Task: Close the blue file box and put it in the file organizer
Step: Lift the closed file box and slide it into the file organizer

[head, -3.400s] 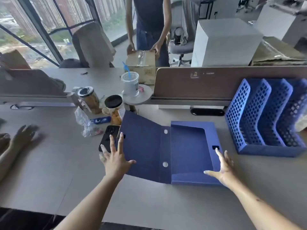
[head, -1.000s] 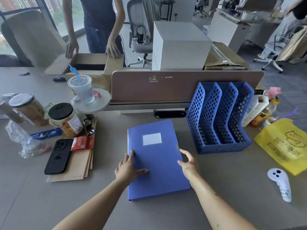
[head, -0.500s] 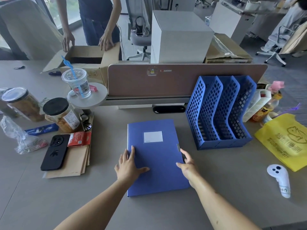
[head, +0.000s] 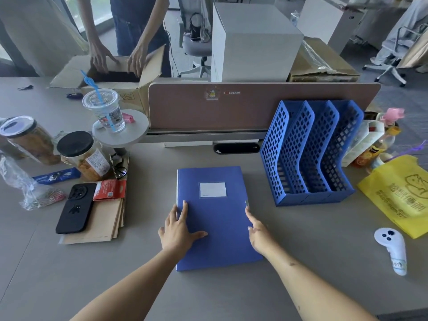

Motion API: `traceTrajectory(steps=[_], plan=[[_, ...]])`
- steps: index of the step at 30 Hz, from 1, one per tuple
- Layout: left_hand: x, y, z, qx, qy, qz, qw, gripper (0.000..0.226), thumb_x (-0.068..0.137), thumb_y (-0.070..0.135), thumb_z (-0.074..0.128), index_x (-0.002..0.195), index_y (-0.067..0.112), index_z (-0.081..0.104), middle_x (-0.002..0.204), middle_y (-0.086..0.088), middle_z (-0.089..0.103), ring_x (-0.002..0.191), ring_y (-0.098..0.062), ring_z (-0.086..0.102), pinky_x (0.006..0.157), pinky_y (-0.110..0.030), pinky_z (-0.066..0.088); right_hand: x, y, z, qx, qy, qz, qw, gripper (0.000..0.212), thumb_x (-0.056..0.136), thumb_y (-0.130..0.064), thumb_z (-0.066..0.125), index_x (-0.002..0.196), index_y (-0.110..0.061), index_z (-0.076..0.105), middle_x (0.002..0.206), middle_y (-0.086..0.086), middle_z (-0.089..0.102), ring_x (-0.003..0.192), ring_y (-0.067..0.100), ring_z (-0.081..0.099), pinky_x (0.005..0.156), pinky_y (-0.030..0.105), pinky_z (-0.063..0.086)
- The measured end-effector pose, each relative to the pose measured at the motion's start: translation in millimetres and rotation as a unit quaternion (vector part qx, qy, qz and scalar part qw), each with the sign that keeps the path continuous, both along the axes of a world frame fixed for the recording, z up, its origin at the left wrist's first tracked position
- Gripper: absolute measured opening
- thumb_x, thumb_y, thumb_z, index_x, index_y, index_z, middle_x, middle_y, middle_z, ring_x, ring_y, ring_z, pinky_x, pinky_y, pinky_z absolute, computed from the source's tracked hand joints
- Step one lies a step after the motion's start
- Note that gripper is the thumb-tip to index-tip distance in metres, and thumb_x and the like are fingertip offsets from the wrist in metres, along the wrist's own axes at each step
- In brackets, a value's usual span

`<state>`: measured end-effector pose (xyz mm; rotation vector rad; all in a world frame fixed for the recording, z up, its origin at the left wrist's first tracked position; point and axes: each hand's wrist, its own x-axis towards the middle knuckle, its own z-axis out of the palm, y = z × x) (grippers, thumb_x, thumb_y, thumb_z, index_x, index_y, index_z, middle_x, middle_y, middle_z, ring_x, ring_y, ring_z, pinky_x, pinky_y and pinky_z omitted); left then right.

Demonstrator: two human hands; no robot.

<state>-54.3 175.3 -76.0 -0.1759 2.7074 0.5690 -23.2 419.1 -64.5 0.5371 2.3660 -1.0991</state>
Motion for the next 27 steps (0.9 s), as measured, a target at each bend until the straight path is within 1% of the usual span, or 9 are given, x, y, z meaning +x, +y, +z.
traceTrajectory(steps=[2, 5, 7, 11, 15, 20, 24, 26, 27], plan=[[-0.5, -0.6, 2.0, 0.001, -0.004, -0.005, 1.000, 0.116, 0.067, 0.076, 0.065, 0.155, 0.041, -0.002, 0.165, 0.000, 0.007, 0.148, -0.024, 0.017, 0.110, -0.048, 0.028, -1.1, 2.2, 4.3, -0.011, -0.012, 0.001, 1.000, 0.070, 0.101, -0.003, 0.033, 0.153, -0.044, 0.010, 0.162, -0.008, 0.019, 0.087, -0.003, 0.059, 0.070, 0.018, 0.050], [-0.1, -2.8, 1.2, 0.007, -0.004, -0.008, 1.000, 0.117, 0.066, 0.078, 0.064, 0.154, 0.041, -0.003, 0.165, 0.001, 0.007, 0.148, -0.026, 0.017, 0.110, -0.049, 0.028, 1.9, 3.9, 5.0, -0.008, -0.008, 0.016, 1.000, 0.069, 0.102, -0.005, 0.034, 0.153, -0.043, 0.009, 0.163, -0.010, 0.015, 0.119, 0.021, 0.061, 0.094, 0.031, 0.049], [-0.4, -4.4, 0.5, 0.019, -0.004, -0.008, 1.000, 0.117, 0.066, 0.077, 0.065, 0.154, 0.041, -0.002, 0.165, 0.000, 0.007, 0.148, -0.027, 0.016, 0.111, -0.050, 0.028, 1.4, 2.9, 3.1, -0.017, 0.003, 0.001, 1.000, 0.068, 0.102, -0.006, 0.036, 0.154, -0.041, 0.008, 0.163, -0.008, 0.017, 0.134, 0.031, 0.048, 0.103, 0.035, 0.043], [-1.6, -5.8, -2.2, 0.070, -0.018, 0.007, 0.997, 0.120, 0.065, 0.072, 0.072, 0.155, 0.041, -0.002, 0.165, -0.002, 0.009, 0.148, -0.030, 0.012, 0.115, -0.050, 0.029, -12.1, 0.1, 3.7, -0.026, -0.016, -0.046, 0.998, 0.077, 0.102, -0.011, 0.042, 0.154, -0.040, -0.007, 0.161, -0.001, 0.024, 0.136, 0.029, 0.045, 0.098, 0.030, 0.041], [-2.0, -4.5, -3.0, 0.098, -0.033, 0.021, 0.994, 0.122, 0.066, 0.066, 0.075, 0.154, 0.043, -0.006, 0.162, -0.010, 0.021, 0.144, -0.034, 0.024, 0.109, -0.046, 0.035, -20.8, -5.1, -0.8, -0.024, -0.060, -0.080, 0.995, 0.066, 0.103, -0.022, 0.042, 0.157, -0.022, 0.005, 0.165, 0.003, 0.012, 0.148, 0.026, 0.026, 0.114, 0.034, 0.027], [1.1, -2.2, -4.0, 0.195, -0.009, 0.056, 0.979, 0.119, 0.068, 0.049, 0.084, 0.155, 0.042, 0.002, 0.152, -0.002, 0.029, 0.136, -0.027, 0.033, 0.103, -0.042, 0.042, -14.7, -18.4, 1.8, -0.054, -0.063, -0.121, 0.989, 0.064, 0.103, -0.023, 0.039, 0.157, -0.019, 0.005, 0.164, 0.005, 0.013, 0.148, 0.027, 0.024, 0.117, 0.039, 0.024], [1.0, -7.7, -2.4, 0.255, -0.002, 0.072, 0.964, 0.119, 0.068, 0.042, 0.086, 0.155, 0.043, 0.004, 0.151, 0.003, 0.027, 0.137, -0.023, 0.033, 0.104, -0.039, 0.040, -9.1, -23.2, 18.7, -0.093, -0.018, -0.140, 0.986, 0.055, 0.102, -0.022, 0.040, 0.152, -0.020, 0.015, 0.153, 0.007, 0.037, 0.134, 0.029, 0.044, 0.109, 0.041, 0.034], [-1.8, -10.2, 2.9, 0.282, 0.013, 0.073, 0.956, 0.119, 0.068, 0.041, 0.087, 0.154, 0.045, 0.005, 0.152, 0.007, 0.026, 0.137, -0.018, 0.034, 0.099, -0.033, 0.038, -11.6, -20.9, 34.5, -0.097, 0.014, -0.135, 0.986, 0.041, 0.102, -0.023, 0.040, 0.139, -0.015, 0.025, 0.125, 0.007, 0.053, 0.104, 0.029, 0.056, 0.091, 0.037, 0.044], [-4.3, -11.2, 7.3, 0.294, 0.023, 0.070, 0.953, 0.119, 0.068, 0.041, 0.087, 0.154, 0.046, 0.006, 0.152, 0.009, 0.026, 0.136, -0.017, 0.034, 0.096, -0.031, 0.037, -13.7, -19.1, 43.8, -0.095, 0.039, -0.127, 0.987, 0.032, 0.102, -0.023, 0.040, 0.129, -0.011, 0.028, 0.109, 0.006, 0.051, 0.087, 0.024, 0.051, 0.079, 0.032, 0.043]])
